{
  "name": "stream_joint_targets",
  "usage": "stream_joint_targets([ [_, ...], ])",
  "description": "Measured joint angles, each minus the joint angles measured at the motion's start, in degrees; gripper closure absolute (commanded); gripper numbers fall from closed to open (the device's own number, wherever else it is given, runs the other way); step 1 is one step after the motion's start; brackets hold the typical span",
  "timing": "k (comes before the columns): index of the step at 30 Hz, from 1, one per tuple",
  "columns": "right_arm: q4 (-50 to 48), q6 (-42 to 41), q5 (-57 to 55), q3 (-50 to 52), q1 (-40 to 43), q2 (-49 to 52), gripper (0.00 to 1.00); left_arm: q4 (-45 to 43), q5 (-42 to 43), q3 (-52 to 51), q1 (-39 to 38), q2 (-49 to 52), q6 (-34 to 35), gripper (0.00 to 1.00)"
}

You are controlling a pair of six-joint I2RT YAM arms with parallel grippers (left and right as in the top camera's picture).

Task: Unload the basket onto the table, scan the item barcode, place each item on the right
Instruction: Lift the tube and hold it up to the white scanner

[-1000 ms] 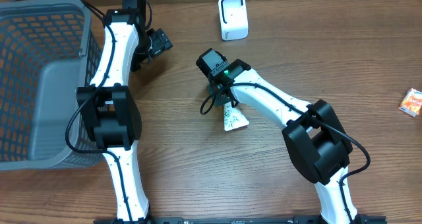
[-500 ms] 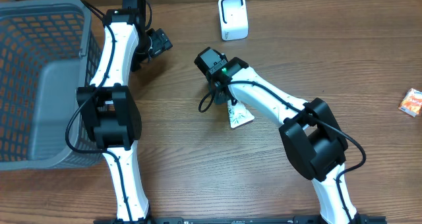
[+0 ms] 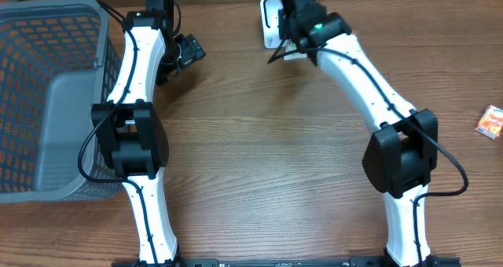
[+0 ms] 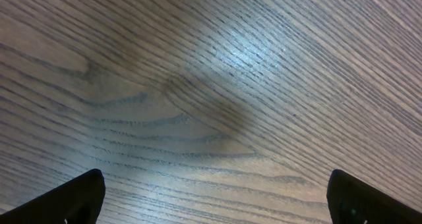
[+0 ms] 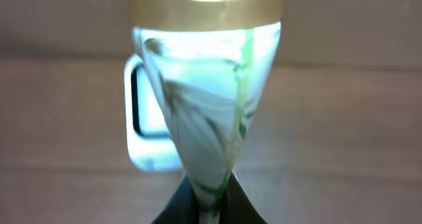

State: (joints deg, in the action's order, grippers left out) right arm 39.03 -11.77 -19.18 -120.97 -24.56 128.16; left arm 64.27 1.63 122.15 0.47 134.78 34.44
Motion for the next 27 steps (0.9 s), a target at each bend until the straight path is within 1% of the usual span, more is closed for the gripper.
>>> stream_joint_targets([
  [2, -3.3, -0.2, 2.6, 0.0, 1.0, 0.0, 0.96, 0.0, 0.0, 0.0, 0.0, 0.0, 0.0, 0.00],
  [10, -8.4, -6.1, 9.4, 0.0, 1.2, 0.0, 0.96, 0.0, 0.0, 0.0, 0.0, 0.0, 0.0, 0.00],
  [17, -6.9, -9.7, 10.2, 0.0, 1.2, 1.7, 0.96, 0.0, 0.0, 0.0, 0.0, 0.0, 0.0, 0.00],
  [27, -12.8, -10.6, 10.4, 0.0, 1.4, 5.7, 0.96, 0.0, 0.0, 0.0, 0.0, 0.0, 0.0, 0.00],
])
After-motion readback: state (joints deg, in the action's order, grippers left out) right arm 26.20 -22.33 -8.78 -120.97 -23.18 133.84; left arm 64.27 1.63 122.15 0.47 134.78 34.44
